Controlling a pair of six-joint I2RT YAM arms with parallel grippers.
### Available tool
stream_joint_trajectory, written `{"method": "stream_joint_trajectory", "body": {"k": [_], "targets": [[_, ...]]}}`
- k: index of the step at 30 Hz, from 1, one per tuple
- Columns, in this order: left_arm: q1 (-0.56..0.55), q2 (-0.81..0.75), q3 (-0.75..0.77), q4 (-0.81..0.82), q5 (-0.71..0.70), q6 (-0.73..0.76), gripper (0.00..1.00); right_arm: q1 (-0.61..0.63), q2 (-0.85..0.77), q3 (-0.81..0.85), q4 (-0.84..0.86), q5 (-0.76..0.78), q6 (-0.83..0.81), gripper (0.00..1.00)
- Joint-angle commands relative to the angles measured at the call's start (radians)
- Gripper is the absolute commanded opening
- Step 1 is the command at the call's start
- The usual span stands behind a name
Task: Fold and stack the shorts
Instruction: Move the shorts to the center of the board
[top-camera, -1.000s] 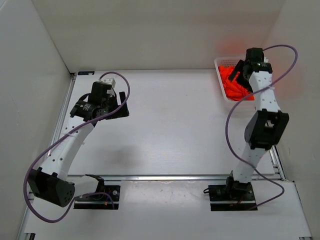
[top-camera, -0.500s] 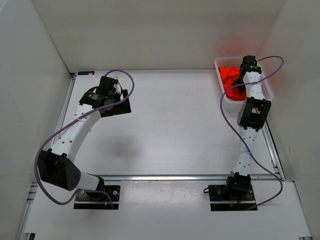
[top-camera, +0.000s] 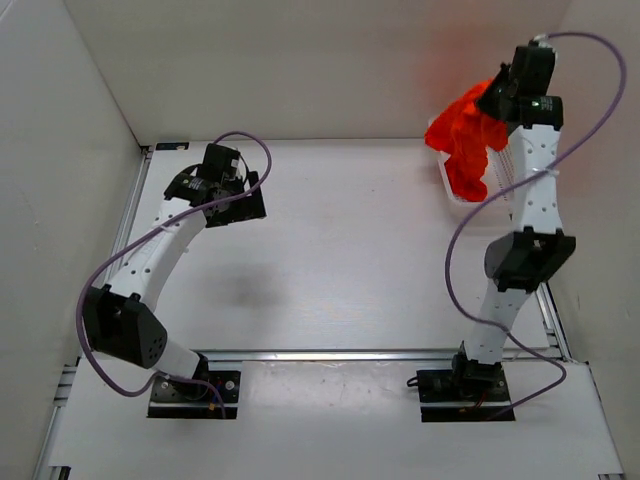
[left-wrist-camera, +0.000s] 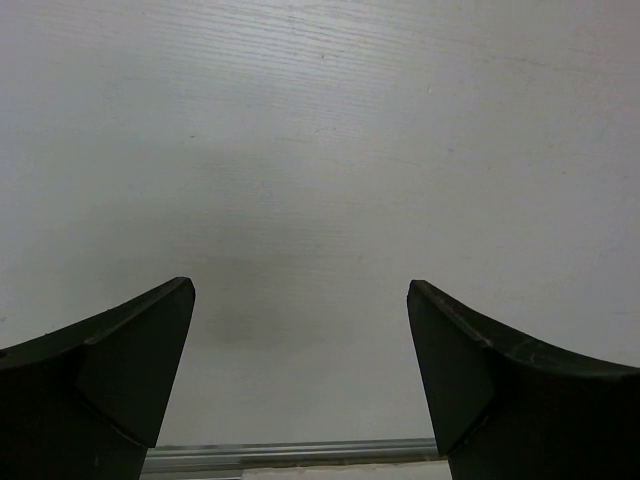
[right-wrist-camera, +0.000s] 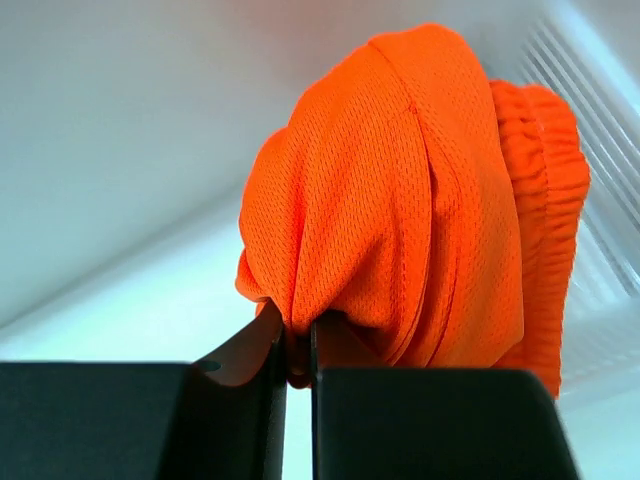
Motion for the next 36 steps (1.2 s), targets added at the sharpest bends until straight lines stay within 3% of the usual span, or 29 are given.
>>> {"method": "stream_joint_trajectory", "body": {"k": [1, 8, 12, 17, 18, 19, 20, 21, 22, 25, 27, 28, 29, 31, 32, 34, 36], "targets": [[0.016, -0.092, 0.003, -0.010, -0.012, -0.056, 0.99, 0.088, -0.280, 0.075, 0.078, -0.162, -0.055, 0.00], [0.059, -0.165, 0.021, -0.102, -0.034, -0.120, 0.99, 0.342, -0.547, 0.013, 0.067, -0.216, -0.110, 0.00], [0.088, -0.243, 0.064, -0.148, -0.058, -0.120, 0.99, 0.399, -0.662, -0.078, 0.067, -0.248, -0.110, 0.00], [0.109, -0.265, 0.118, -0.183, -0.058, -0.111, 0.99, 0.421, -0.730, -0.469, 0.081, -0.277, -0.053, 0.01], [0.109, -0.265, 0.118, -0.183, -0.058, -0.102, 0.99, 0.436, -0.721, -0.536, 0.081, -0.277, -0.053, 0.08], [0.109, -0.265, 0.118, -0.183, -0.049, -0.102, 0.99, 0.454, -0.708, -0.651, 0.081, -0.277, -0.064, 0.38], [0.109, -0.265, 0.118, -0.183, -0.049, -0.102, 0.99, 0.455, -0.693, -0.691, 0.063, -0.277, -0.091, 0.57], [0.109, -0.265, 0.109, -0.183, -0.049, -0.102, 0.99, 0.467, -0.662, -0.725, 0.005, -0.267, -0.102, 0.68], [0.109, -0.265, 0.109, -0.194, -0.034, -0.102, 0.99, 0.477, -0.662, -0.757, -0.022, -0.198, -0.102, 0.77], [0.109, -0.265, 0.043, -0.194, 0.004, -0.093, 0.98, 0.487, -0.711, -0.898, -0.051, -0.087, -0.102, 0.88], [0.062, -0.276, 0.000, -0.159, 0.035, -0.083, 0.83, 0.487, -0.790, -0.989, -0.042, -0.012, -0.090, 0.88], [0.045, -0.276, -0.053, -0.145, 0.057, -0.083, 0.61, 0.487, -0.815, -1.014, -0.042, 0.005, -0.075, 0.87], [0.028, -0.286, -0.089, -0.127, 0.130, -0.095, 0.49, 0.487, -0.857, -1.055, -0.042, 0.005, -0.064, 0.71], [-0.050, -0.299, -0.202, -0.064, 0.201, -0.150, 0.27, 0.487, -0.892, -1.100, -0.033, 0.014, -0.052, 0.49], [-0.088, -0.308, -0.239, -0.042, 0.242, -0.175, 0.19, 0.487, -0.917, -1.121, -0.033, -0.022, -0.052, 0.31], [-0.212, -0.308, -0.307, 0.001, 0.256, -0.230, 0.19, 0.487, -0.926, -1.196, -0.010, -0.087, -0.041, 0.23], [-0.278, -0.276, -0.387, 0.053, 0.241, -0.319, 0.35, 0.496, -0.926, -1.274, 0.006, -0.130, -0.018, 0.23]]}}
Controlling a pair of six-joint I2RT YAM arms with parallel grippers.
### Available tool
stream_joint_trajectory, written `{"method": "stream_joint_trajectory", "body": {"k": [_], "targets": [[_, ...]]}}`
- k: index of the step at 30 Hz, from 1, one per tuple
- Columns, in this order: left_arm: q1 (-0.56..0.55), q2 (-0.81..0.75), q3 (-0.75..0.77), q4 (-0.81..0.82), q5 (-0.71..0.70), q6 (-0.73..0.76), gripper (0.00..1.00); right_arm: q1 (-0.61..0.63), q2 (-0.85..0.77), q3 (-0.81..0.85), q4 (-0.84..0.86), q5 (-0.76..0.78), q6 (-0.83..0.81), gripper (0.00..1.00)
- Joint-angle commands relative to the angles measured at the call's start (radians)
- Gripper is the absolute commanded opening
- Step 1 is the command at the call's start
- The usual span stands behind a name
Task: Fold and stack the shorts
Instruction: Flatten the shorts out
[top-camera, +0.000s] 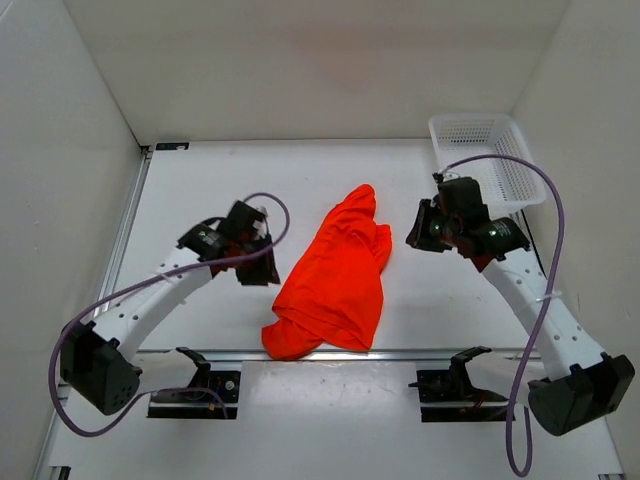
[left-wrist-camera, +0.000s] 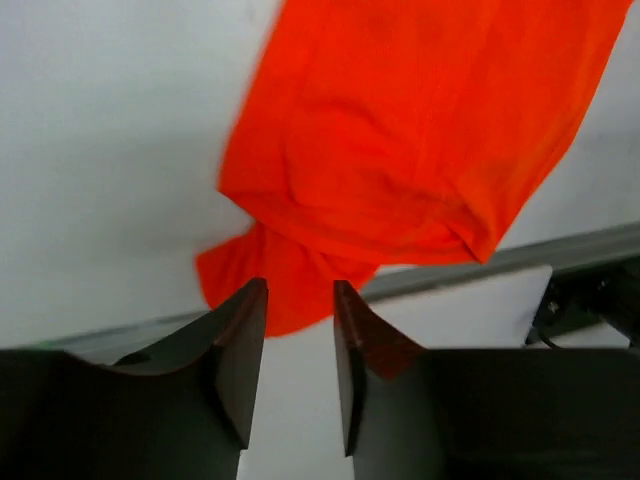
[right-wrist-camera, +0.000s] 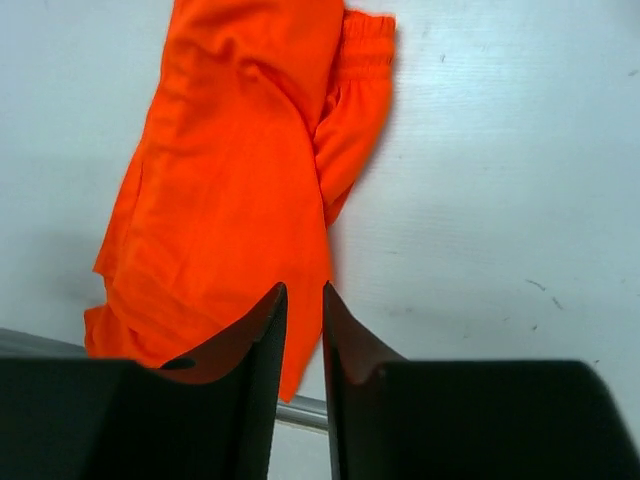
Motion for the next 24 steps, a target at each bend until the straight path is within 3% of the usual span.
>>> {"method": "stream_joint_trajectory", "body": {"k": [1, 3, 4, 7, 15, 17, 18, 19, 21, 24], "targets": [[-0.131, 0.012, -0.079, 0.091, 0.053, -0.150, 0.49, 0.019, 0.023, -0.127, 0.052, -0.084, 0.045, 0.26], [-0.141, 0.079, -0.097, 0.117, 0.007, -0.183, 0.78, 0.032, 0.033, -0.161, 0.075, -0.093, 0.059, 0.39], [-0.141, 0.104, -0.097, 0.117, -0.010, -0.183, 0.86, 0.041, 0.043, -0.161, 0.086, -0.093, 0.069, 0.40], [-0.141, 0.208, -0.097, 0.149, -0.051, -0.183, 0.84, 0.052, 0.081, -0.140, 0.086, -0.084, 0.070, 0.55], [-0.131, 0.420, -0.099, 0.249, -0.088, -0.183, 0.64, 0.053, 0.245, 0.027, 0.086, 0.019, 0.016, 0.62], [-0.131, 0.482, -0.089, 0.249, -0.088, -0.183, 0.58, 0.053, 0.348, 0.128, 0.086, 0.019, -0.001, 0.69], [-0.131, 0.497, -0.079, 0.249, -0.088, -0.174, 0.51, 0.053, 0.387, 0.166, 0.086, 0.019, -0.016, 0.72], [-0.131, 0.511, -0.079, 0.249, -0.088, -0.174, 0.30, 0.053, 0.473, 0.206, 0.086, 0.028, -0.016, 0.78], [-0.118, 0.522, -0.079, 0.249, -0.088, -0.174, 0.11, 0.044, 0.561, 0.346, 0.077, 0.028, -0.026, 0.83], [-0.092, 0.480, -0.088, 0.249, -0.088, -0.160, 0.10, 0.035, 0.793, 0.560, 0.022, 0.028, -0.026, 0.91]]}}
